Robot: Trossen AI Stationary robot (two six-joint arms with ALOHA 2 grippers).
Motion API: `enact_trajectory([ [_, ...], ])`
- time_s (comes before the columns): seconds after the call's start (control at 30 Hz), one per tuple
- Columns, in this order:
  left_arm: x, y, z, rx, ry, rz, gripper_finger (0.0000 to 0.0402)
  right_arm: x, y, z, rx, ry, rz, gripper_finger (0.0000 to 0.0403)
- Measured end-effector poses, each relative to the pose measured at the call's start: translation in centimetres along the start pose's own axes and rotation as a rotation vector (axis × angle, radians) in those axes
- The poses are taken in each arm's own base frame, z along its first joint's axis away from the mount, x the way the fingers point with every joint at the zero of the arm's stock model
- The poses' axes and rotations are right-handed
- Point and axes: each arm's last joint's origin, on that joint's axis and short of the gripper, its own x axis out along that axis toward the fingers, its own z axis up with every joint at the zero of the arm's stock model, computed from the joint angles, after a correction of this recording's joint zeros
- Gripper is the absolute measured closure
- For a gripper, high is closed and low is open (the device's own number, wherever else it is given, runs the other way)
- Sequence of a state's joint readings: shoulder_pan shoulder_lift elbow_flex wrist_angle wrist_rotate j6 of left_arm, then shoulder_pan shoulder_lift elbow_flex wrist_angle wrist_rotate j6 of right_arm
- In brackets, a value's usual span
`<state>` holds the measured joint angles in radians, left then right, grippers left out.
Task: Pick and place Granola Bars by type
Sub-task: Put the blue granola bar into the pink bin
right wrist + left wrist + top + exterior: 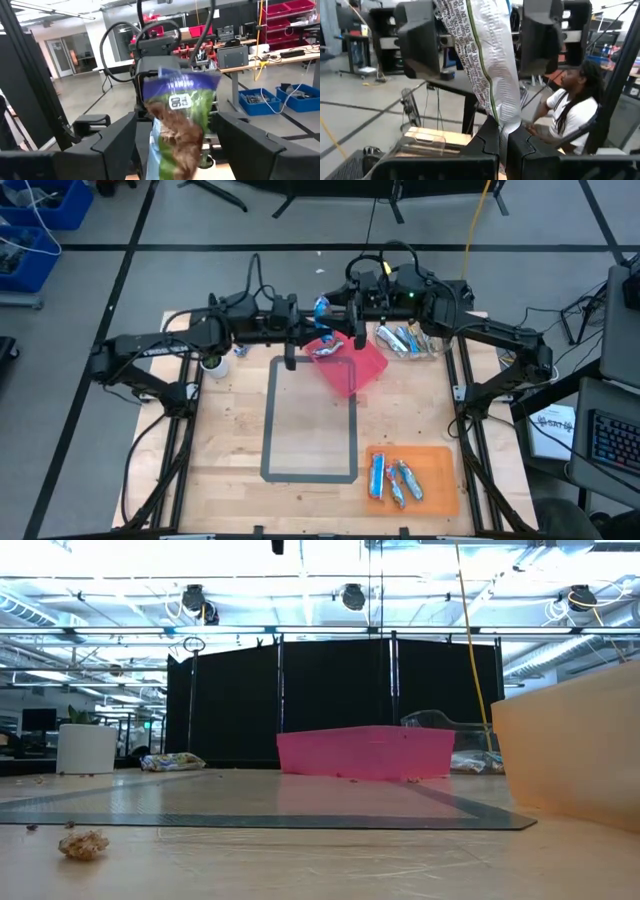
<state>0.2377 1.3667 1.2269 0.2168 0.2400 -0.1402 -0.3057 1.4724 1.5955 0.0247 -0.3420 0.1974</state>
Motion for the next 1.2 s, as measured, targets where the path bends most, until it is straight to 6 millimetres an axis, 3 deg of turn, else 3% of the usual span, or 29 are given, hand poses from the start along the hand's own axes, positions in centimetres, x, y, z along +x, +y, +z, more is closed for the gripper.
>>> enact_trajectory([
  [0.2, 1.2, 0.0, 0.7, 0.02, 0.088, -0.008, 0.0398, 0.3, 0.1, -0.2, 0.0, 0.001, 0.009, 0.0144],
  [0.33, 1.3, 0.0, 0.9, 0.02, 0.083, -0.012, 0.0398, 0.2, 0.1, -0.2, 0.0, 0.002, 0.014, 0.0169],
  [0.9, 1.2, 0.1, 1.0, -0.018, 0.076, 0.036, 0.0385, 0.5, 1.1, -0.3, -0.035, 0.015, 0.086, 0.0383],
  [1.2, 0.9, 0.2, 0.7, -0.057, 0.12, 0.05, 0.0382, 0.5, 1.0, -0.9, -0.05, 0.072, 0.077, 0.0393],
])
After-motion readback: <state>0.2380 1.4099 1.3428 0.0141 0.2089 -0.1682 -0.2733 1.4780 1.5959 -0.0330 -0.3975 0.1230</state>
